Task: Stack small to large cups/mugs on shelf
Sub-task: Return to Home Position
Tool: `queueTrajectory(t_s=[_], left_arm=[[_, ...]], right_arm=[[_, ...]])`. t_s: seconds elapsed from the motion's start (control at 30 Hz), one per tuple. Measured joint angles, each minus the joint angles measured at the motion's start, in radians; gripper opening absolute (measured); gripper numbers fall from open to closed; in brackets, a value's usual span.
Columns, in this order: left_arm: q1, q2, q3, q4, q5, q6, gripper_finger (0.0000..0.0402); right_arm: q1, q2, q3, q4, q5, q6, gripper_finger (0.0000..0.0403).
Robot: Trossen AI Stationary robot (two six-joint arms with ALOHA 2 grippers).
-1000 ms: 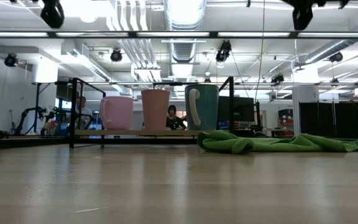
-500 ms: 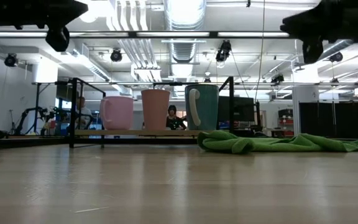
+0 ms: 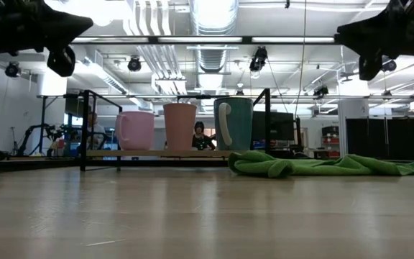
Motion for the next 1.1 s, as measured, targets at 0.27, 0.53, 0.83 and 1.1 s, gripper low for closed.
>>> queueTrajectory(t_s=[0.27, 0.53, 0.83, 1.1], left_arm=[[0.0, -0.092, -0.108, 0.035, 0.014, 0.011, 0.0], [0.0, -0.084, -0.124, 0.043, 0.025, 0.019, 0.0], [0.0, -0.078, -0.124, -0.087, 0.047, 0.01, 0.0], [0.0, -0.075, -0.125, -0.086, 0.049, 0.012, 0.0]], right_arm=[[0.0, -0.063, -0.074, -0.002, 0.002, 0.071, 0.0064], [0.0, -0.055, -0.08, -0.013, 0.076, 0.062, 0.0064], [0.0, -0.055, -0.079, -0.097, 0.072, 0.086, 0.0064], [0.0, -0.048, -0.075, -0.142, 0.031, -0.026, 0.0064]])
